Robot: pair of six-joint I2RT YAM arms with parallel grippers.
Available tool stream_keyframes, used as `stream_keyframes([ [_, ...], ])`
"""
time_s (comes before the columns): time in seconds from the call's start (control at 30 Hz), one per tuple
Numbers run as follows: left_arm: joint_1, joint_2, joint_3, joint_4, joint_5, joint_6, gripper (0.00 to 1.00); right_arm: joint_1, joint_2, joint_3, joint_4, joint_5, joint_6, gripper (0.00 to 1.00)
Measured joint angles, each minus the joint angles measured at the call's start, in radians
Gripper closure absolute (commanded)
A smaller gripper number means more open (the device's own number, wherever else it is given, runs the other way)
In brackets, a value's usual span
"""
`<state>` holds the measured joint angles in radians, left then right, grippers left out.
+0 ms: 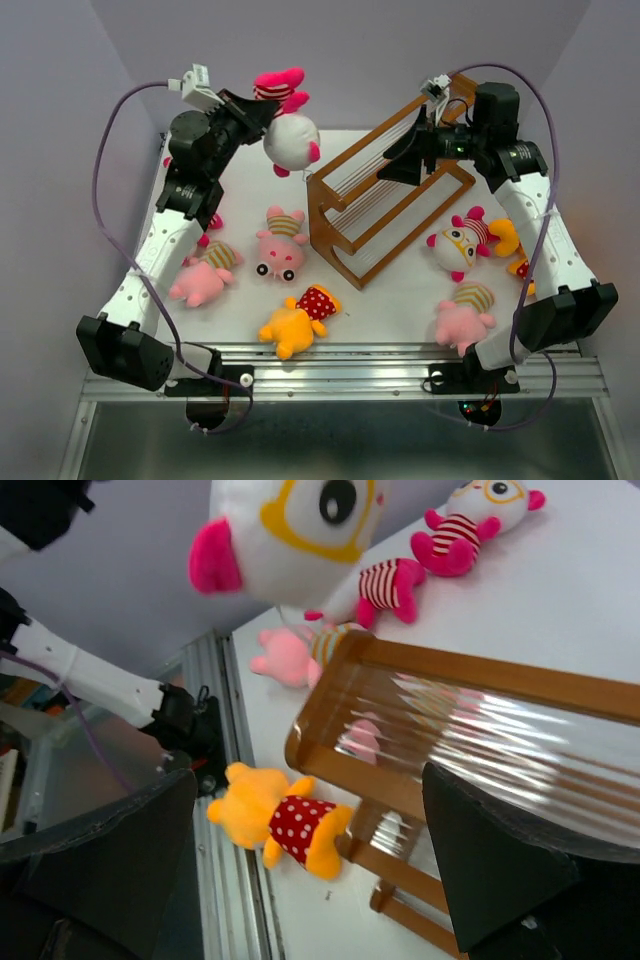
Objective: Place and organize the stuffed toys onto the shelf
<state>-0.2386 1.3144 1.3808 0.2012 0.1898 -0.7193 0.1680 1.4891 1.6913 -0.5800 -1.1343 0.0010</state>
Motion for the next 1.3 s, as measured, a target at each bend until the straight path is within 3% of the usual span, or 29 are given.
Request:
stream_keyframes([
  [0.17, -0.196, 0.000, 0.002, 0.026, -0.122, -0.041, 1.00, 0.104, 0.048, 0.053, 0.126, 0.024, 0.238, 0.01],
  [0.33, -0.322, 0.000, 0.002, 0.040, -0.285, -0.050, 1.00, 0.116, 0.057, 0.053, 0.239, 0.058, 0.421, 0.01],
  [0.63, -0.389, 0.000, 0.004, 0.042, -0.428, -0.050, 1.00, 0.129, 0.056, 0.027, 0.447, 0.085, 0.672, 0.03],
  [0.83, -0.415, 0.000, 0.018, 0.050, -0.462, -0.050, 1.00, 0.176, 0.058, 0.021, 0.483, 0.119, 0.731, 0.17],
  [0.93, -0.426, 0.000, 0.023, 0.059, -0.476, -0.050, 1.00, 0.195, 0.062, 0.021, 0.481, 0.137, 0.720, 0.47],
  [0.97, -0.427, 0.000, 0.023, 0.062, -0.480, -0.050, 1.00, 0.200, 0.066, 0.021, 0.478, 0.145, 0.713, 0.72],
  [1.1, -0.429, 0.000, 0.023, 0.065, -0.487, -0.050, 1.00, 0.201, 0.089, 0.021, 0.471, 0.163, 0.689, 0.99],
  [1.13, -0.429, 0.000, 0.023, 0.065, -0.487, -0.050, 0.99, 0.201, 0.096, 0.021, 0.465, 0.169, 0.673, 0.99],
  [1.2, -0.429, -0.002, 0.020, 0.064, -0.488, -0.048, 0.76, 0.201, 0.101, 0.023, 0.451, 0.179, 0.643, 1.00],
  [1.23, -0.429, -0.004, 0.017, 0.064, -0.487, -0.038, 0.49, 0.201, 0.103, 0.030, 0.439, 0.185, 0.617, 1.00],
  [1.3, -0.429, -0.014, 0.005, 0.064, -0.489, -0.029, 0.32, 0.201, 0.104, 0.054, 0.396, 0.199, 0.547, 1.00],
])
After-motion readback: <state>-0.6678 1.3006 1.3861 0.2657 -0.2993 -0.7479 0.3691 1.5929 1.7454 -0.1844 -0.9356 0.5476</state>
